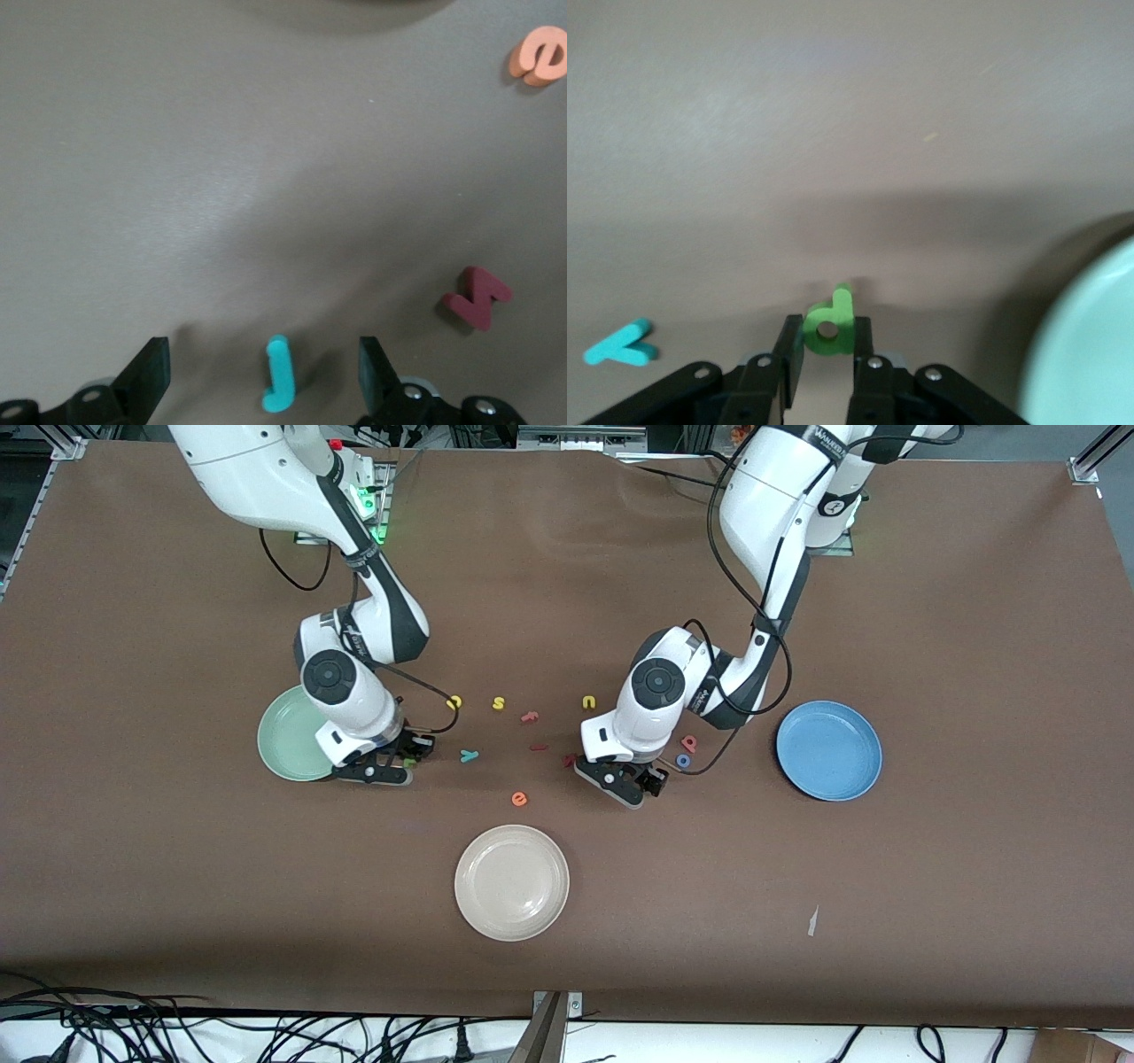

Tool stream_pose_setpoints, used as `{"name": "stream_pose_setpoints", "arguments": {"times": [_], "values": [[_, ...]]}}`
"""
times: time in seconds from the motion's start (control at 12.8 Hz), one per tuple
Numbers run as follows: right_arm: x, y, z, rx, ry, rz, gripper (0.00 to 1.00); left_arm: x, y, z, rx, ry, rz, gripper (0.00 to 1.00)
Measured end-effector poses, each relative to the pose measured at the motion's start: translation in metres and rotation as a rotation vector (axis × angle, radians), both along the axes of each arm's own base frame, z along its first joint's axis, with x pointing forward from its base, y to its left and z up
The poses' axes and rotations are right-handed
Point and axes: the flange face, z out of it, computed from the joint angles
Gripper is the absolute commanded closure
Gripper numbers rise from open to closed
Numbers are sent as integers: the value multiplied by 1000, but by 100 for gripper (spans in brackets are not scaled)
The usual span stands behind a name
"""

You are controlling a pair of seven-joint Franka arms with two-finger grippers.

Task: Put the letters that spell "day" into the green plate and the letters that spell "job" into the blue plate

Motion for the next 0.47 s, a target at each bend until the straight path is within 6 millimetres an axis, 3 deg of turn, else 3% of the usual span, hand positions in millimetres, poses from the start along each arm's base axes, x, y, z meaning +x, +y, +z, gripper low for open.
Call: {"name": "stream_pose_setpoints", "arguments": {"times": [0.23,0.47], "values": [[1,-43,33,-44,110,87,86,-7,-11,1,-3,-2,7,13],[-3,-89,36,-66,188,149,84,-6,-10,1,-1,-4,10,24]]}}
